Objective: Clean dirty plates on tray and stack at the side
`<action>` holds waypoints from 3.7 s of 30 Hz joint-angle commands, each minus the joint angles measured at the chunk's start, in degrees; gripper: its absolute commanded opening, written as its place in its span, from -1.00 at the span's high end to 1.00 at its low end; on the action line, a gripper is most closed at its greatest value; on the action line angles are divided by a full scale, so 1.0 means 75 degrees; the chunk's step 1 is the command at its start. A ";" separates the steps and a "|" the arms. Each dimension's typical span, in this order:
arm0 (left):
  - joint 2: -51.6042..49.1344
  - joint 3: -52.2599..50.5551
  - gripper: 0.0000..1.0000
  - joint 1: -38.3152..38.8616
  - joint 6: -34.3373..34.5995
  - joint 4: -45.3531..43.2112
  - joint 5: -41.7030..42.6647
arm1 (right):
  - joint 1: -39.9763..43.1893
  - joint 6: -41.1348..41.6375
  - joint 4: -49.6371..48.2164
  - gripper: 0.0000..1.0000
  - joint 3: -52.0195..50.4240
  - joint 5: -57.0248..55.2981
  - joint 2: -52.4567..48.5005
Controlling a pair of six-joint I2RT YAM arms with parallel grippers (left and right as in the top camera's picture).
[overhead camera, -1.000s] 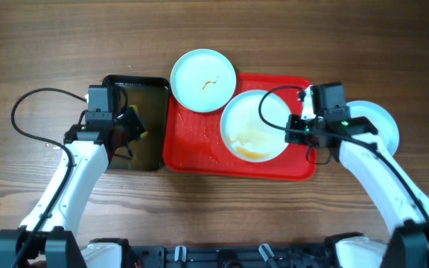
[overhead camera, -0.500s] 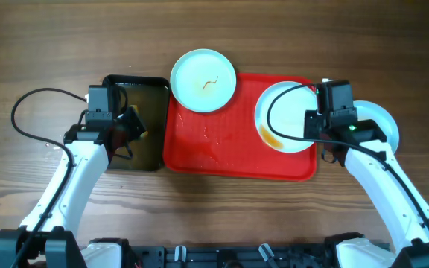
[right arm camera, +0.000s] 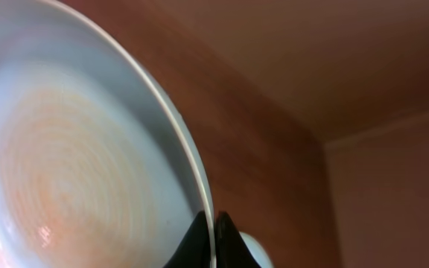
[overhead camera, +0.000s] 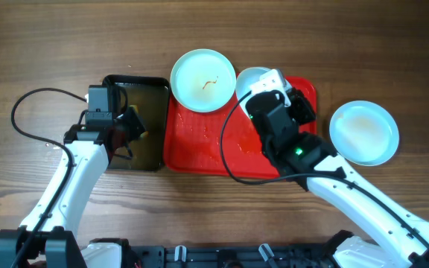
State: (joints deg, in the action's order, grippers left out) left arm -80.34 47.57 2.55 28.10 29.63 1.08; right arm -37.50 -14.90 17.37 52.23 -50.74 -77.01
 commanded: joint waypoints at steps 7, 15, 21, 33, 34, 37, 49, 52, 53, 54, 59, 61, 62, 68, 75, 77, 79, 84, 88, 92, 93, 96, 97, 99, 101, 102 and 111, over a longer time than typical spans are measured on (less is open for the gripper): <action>0.0047 0.0003 0.92 -0.0029 -0.0122 -0.0029 -0.0128 | -0.0242 -0.1128 -0.0813 0.91 0.0149 -0.1268 0.0140; 0.0047 0.0003 0.92 -0.0029 -0.0119 -0.0026 -0.0128 | 0.1253 0.2827 0.0408 0.91 0.0108 0.1198 0.0131; 0.0047 0.0003 0.92 -0.0029 -0.0119 -0.0023 -0.0128 | 0.3946 0.5097 0.1580 0.91 0.0105 0.3494 0.0131; 0.0047 0.0003 0.92 -0.0026 -0.0119 -0.0023 -0.0128 | 0.8349 0.6210 0.2454 0.91 0.0073 0.5240 -0.0568; 0.0047 0.0003 0.92 -0.0029 -0.0119 -0.0023 -0.0128 | 0.8559 0.6210 0.2483 0.91 0.0073 0.5362 -0.0688; 0.0047 0.0003 0.92 -0.0026 -0.0119 -0.0023 -0.0128 | 0.8964 0.6207 0.2652 0.91 0.0073 0.5406 -0.1075; 0.0047 0.0003 0.92 -0.0026 -0.0119 0.0003 -0.0128 | 0.8854 0.5056 0.2445 -0.88 0.0073 0.9544 -0.1183; 0.0047 0.0003 0.92 -0.0029 -0.0119 0.0003 -0.0128 | 0.8288 0.4602 0.2608 -0.87 0.0079 0.9804 -0.1107; 0.0047 0.0003 0.92 -0.0029 -0.0119 0.0003 -0.0128 | 0.8052 0.4514 0.2614 -0.87 0.0087 0.9801 -0.1055; 0.0047 0.0003 0.92 -0.0029 -0.0119 0.0003 -0.0128 | 0.7635 0.4386 0.2617 -0.87 0.0119 0.9804 -0.0938; 0.0047 0.0003 0.92 -0.0029 -0.0125 0.0003 -0.0143 | 0.5648 0.3917 0.2865 -0.85 0.0755 0.9731 -0.0458; 0.0047 0.0003 0.92 -0.0029 -0.0128 0.0009 -0.0370 | 0.4876 0.3867 0.3220 -0.86 0.1262 0.9486 -0.0452; 0.0047 0.0003 0.92 -0.0029 -0.0131 0.0029 -0.0560 | 0.4470 0.3762 0.3363 -0.86 0.1542 0.9468 -0.0452; 0.0047 0.0003 0.92 -0.0029 -0.0522 0.0026 -0.0650 | 0.3483 0.3585 0.4456 -0.83 0.3663 0.9002 -0.0933; 0.0047 0.0003 0.92 -0.0026 -0.0519 0.0032 -0.0644 | 0.3217 0.3413 0.3791 -0.80 0.4980 0.9862 -0.3156; 0.0047 0.0003 0.92 -0.0026 -0.0519 0.0035 -0.0644 | 0.3054 0.3786 0.3316 -0.78 0.4980 0.9821 -0.3812; 0.0047 0.0003 0.92 -0.0026 -0.0519 0.0035 -0.0644 | 0.2943 0.4272 0.2938 -0.70 0.4978 0.9830 -0.4488; 0.0047 0.0003 0.92 -0.0026 -0.0519 0.0044 -0.0641 | 0.2739 0.4800 0.2261 -0.41 0.4978 1.0182 -0.5788; 0.0047 0.0003 0.92 -0.0026 -0.0516 0.0087 -0.0641 | 0.2591 0.5074 0.1964 -0.24 0.4969 1.0145 -0.6330; 0.0047 0.0003 0.92 -0.0026 -0.0519 0.0184 -0.0641 | 0.2396 0.5257 0.1746 0.18 0.4963 1.0054 -0.6563; 0.0047 0.0003 0.92 -0.0026 -0.0519 0.0184 -0.0641 | 0.2349 0.5438 0.1781 0.36 0.4937 0.9809 -0.6563; 0.0047 0.0003 0.92 -0.0026 -0.0519 0.0184 -0.0641 | 0.2221 0.6277 0.2209 0.71 0.4846 0.8956 -0.6563; 0.0047 0.0003 0.92 -0.0026 -0.0519 0.0187 -0.0641 | 0.2221 0.6269 0.2390 0.83 0.4846 0.8958 -0.6563; 0.0047 0.0003 0.92 -0.0026 -0.0519 0.0184 -0.0644 | 0.2229 0.6175 0.2926 0.91 0.4849 0.8956 -0.6545; 0.0047 0.0003 0.92 -0.0026 -0.0519 0.0184 -0.0644 | 0.2273 0.5974 0.3748 0.92 0.4852 0.8961 -0.6458; 0.0047 0.0003 0.92 -0.0026 -0.0519 0.0184 -0.0641 | 0.2299 0.5861 0.4051 0.91 0.4852 0.8953 -0.6382; 0.0044 0.0003 0.92 -0.0026 -0.1029 -0.0213 -0.0557 | 0.2320 0.4785 0.6423 0.91 0.4572 0.8134 -0.6053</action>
State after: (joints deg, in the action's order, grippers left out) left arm -80.34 47.57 2.55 25.06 30.39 -3.16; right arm -19.94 22.57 65.17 88.62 14.50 -123.63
